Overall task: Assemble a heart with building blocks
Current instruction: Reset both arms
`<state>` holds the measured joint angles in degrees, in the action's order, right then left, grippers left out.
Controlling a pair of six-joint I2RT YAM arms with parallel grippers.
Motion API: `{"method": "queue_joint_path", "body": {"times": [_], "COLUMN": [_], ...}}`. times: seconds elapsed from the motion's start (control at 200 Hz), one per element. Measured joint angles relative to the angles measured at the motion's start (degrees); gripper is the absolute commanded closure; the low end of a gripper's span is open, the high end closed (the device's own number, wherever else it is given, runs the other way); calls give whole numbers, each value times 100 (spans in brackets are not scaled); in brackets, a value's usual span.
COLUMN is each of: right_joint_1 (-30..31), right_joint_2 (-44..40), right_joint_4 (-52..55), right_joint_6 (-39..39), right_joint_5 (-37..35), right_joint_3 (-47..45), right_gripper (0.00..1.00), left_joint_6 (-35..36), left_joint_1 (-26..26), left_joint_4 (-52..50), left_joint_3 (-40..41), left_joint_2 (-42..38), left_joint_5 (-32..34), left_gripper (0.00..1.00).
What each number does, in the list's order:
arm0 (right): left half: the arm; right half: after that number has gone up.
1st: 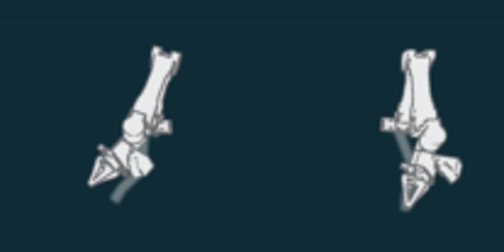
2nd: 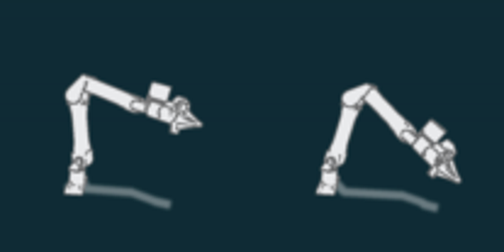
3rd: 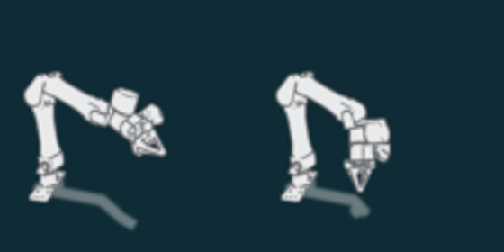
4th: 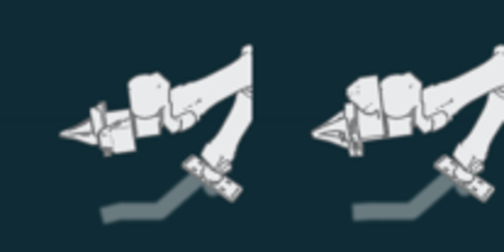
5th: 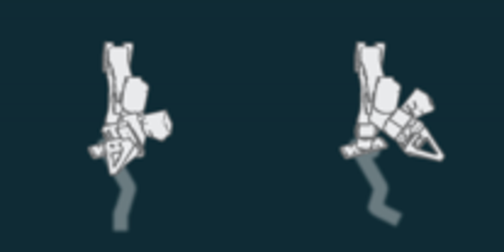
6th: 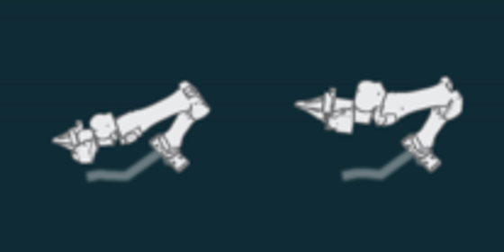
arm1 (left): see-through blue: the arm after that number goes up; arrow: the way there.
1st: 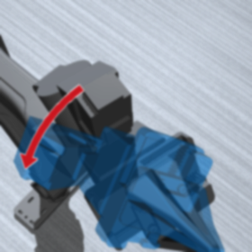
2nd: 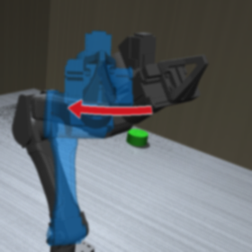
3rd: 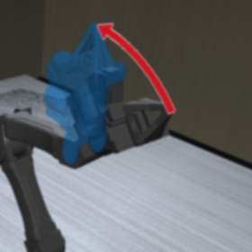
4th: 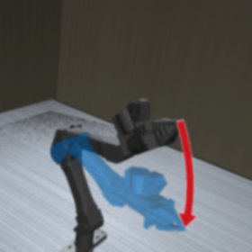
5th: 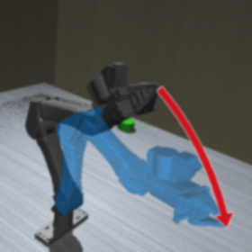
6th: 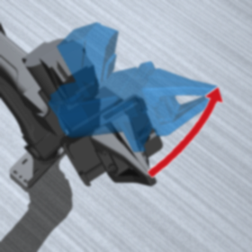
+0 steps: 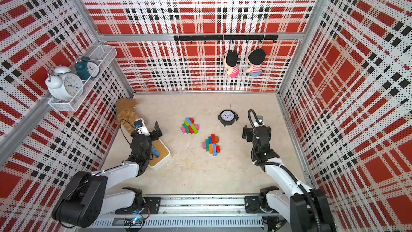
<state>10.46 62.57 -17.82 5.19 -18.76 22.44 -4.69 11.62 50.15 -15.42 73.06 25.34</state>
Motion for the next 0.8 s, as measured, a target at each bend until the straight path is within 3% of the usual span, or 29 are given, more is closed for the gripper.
{"method": "queue_joint_path", "body": {"times": [0.22, 0.376, 0.506, 0.802], "right_joint_1": [-798, -920, -933, -946], "right_joint_2": [1410, 1740, 2361, 2717], "right_joint_4": [-2175, -2721, -3947, -4264], "right_joint_6": [-310, -295, -249, -236], "right_joint_5": [533, 1130, 1565, 1759], "right_joint_3": [-737, -529, -520, -544], "right_gripper": [0, 0, 0, 0], "left_joint_6": [601, 592, 468, 319], "left_joint_1": [-162, -629, -927, -1010], "left_joint_4": [1379, 2330, 2542, 2706], "left_joint_3": [195, 433, 442, 367], "left_joint_2": [706, 1445, 1709, 1711], "left_joint_5": [-33, -411, -758, -1075], "left_gripper": [2, 2, 2, 2]}}
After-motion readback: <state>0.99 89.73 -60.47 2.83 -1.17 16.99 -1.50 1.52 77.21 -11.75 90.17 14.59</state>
